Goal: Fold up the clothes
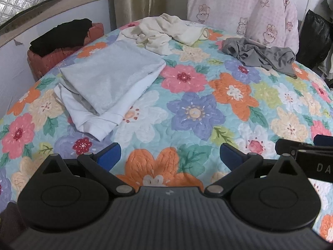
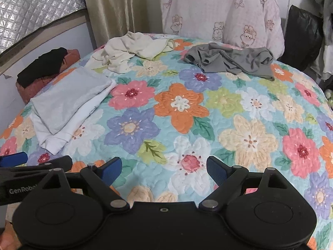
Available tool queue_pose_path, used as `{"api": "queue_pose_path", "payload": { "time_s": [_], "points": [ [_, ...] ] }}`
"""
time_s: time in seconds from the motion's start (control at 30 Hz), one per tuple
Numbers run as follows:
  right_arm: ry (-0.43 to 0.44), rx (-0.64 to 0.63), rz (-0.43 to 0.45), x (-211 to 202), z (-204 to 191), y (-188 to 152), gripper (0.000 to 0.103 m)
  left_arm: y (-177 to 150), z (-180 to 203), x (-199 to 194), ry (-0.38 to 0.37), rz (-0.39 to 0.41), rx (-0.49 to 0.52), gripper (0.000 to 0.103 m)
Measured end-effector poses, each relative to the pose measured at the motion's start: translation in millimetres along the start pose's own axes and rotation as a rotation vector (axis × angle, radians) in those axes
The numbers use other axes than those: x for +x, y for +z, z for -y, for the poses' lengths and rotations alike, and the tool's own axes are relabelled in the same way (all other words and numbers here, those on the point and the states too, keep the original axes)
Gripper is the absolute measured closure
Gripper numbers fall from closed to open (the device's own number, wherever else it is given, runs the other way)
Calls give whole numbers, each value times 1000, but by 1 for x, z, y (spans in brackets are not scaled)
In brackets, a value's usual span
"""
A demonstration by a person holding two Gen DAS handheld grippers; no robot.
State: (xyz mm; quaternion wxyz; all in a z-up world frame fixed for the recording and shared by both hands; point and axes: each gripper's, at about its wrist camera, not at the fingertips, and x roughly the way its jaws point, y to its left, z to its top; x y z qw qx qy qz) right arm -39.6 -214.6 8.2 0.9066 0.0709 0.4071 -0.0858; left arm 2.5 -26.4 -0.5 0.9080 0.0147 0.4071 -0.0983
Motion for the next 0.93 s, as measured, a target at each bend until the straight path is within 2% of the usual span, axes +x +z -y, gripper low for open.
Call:
{"api": "queue_pose_path", "payload": {
  "time_s": [0.3,0.53,0.93],
  "points": [
    [12,-5,-4,1,3,-1,12,0,3,0,1,2,-10,0],
    [9,3,-12,1,4,0,12,-1,-4,-10,-3,57,-37,0],
    [5,-11,-14,1,-1,0,12,-3,-8,-10,7,42,-46,0]
  ]
}}
